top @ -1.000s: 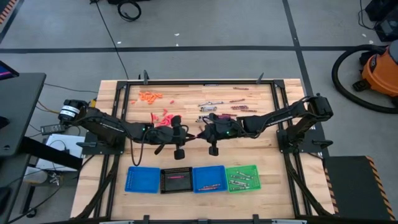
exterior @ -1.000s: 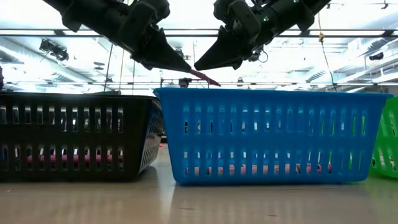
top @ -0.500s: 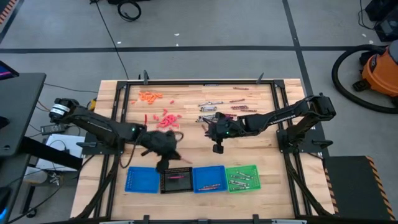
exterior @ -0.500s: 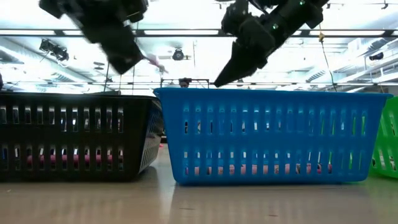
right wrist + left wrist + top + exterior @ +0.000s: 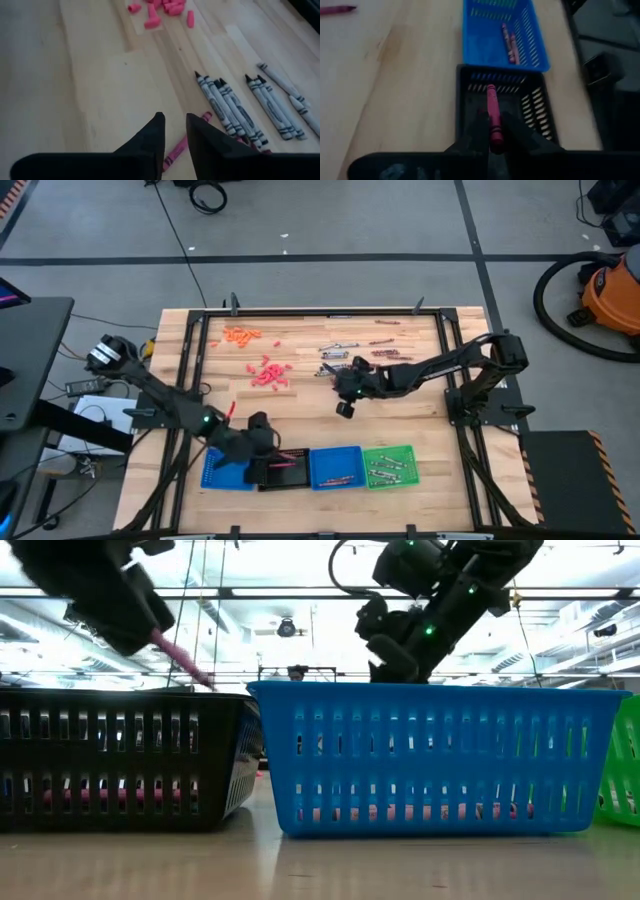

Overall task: Sort crayons
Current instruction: Put the dark pink crayon into the black bin

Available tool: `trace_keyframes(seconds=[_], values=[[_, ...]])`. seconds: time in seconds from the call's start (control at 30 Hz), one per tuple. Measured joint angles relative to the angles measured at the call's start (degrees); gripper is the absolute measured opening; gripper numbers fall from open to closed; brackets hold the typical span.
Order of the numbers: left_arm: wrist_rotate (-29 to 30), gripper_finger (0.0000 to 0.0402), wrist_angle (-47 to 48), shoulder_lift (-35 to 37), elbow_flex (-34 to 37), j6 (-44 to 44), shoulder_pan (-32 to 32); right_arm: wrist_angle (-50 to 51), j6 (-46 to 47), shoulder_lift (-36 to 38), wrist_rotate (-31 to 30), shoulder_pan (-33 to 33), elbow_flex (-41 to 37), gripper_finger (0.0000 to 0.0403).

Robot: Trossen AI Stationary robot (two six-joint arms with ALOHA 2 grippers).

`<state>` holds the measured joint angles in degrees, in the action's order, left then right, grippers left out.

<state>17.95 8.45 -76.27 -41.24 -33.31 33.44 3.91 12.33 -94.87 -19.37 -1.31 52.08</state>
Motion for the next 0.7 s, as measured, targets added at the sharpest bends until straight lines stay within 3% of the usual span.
trace_keyframes(seconds=[0.2,0.7], values=[[6.1,0.0040,-0.8,-4.6,0.1,-1.9,5.2,-1.1,0.2,-0.7,-0.5,-0.2,-0.1,0.0097],[8.9,0.0041,-2.7,-9.2,0.1,-0.6,5.6,-1.3,0.0,-0.7,0.0,-0.6,-0.1,0.0096]])
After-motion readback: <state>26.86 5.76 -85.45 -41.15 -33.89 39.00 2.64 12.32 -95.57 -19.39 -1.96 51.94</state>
